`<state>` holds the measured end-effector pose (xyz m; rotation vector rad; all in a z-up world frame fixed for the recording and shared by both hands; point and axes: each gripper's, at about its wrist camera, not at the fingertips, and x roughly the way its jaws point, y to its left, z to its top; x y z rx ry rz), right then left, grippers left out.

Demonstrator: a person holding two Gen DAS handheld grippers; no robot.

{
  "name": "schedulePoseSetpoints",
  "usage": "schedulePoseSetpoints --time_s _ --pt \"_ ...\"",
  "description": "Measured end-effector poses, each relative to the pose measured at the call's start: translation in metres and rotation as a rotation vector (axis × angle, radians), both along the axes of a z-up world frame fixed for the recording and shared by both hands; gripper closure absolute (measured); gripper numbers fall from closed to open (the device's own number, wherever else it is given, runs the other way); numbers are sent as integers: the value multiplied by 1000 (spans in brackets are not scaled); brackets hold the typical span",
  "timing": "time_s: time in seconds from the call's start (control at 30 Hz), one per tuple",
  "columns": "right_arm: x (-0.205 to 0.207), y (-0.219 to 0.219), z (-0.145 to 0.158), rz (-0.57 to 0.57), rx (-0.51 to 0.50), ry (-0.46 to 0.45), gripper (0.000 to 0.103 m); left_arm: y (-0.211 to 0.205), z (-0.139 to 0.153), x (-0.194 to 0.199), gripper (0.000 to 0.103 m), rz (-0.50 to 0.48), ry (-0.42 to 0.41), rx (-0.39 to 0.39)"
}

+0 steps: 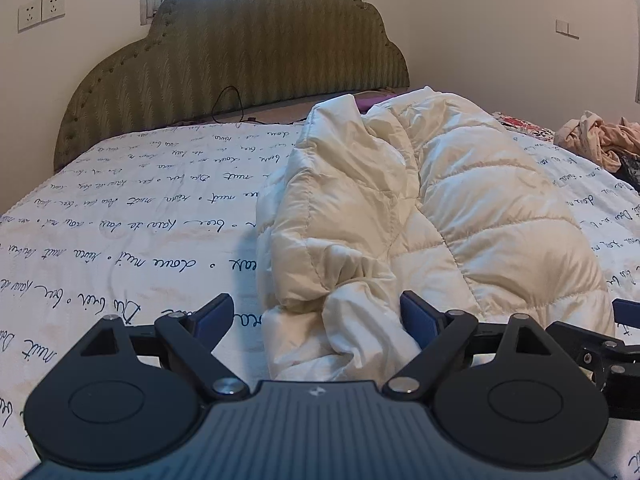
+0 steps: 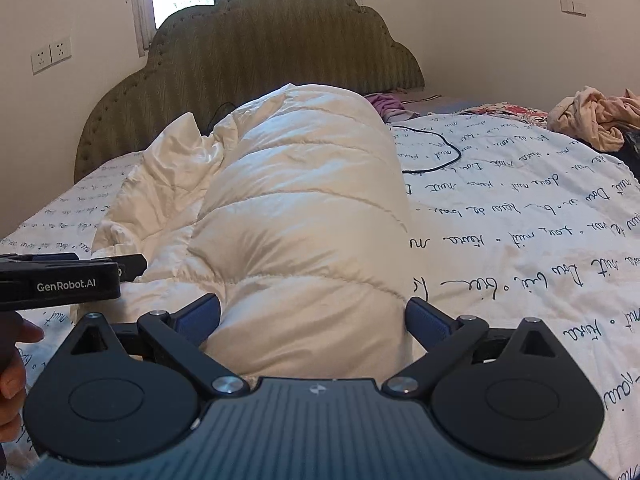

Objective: Fold small clothes

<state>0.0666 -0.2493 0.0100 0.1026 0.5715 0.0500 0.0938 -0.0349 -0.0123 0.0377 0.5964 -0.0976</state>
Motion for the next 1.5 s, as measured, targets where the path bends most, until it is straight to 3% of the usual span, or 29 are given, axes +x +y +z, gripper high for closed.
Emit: schedulePoseSetpoints --time_s 0.83,1.5 --pt "-45 12 -14 26 -12 44 1 15 -1 -58 10 27 -27 -34" --pt "-58 24 -28 38 -45 82 0 30 -37 -77 10 64 24 23"
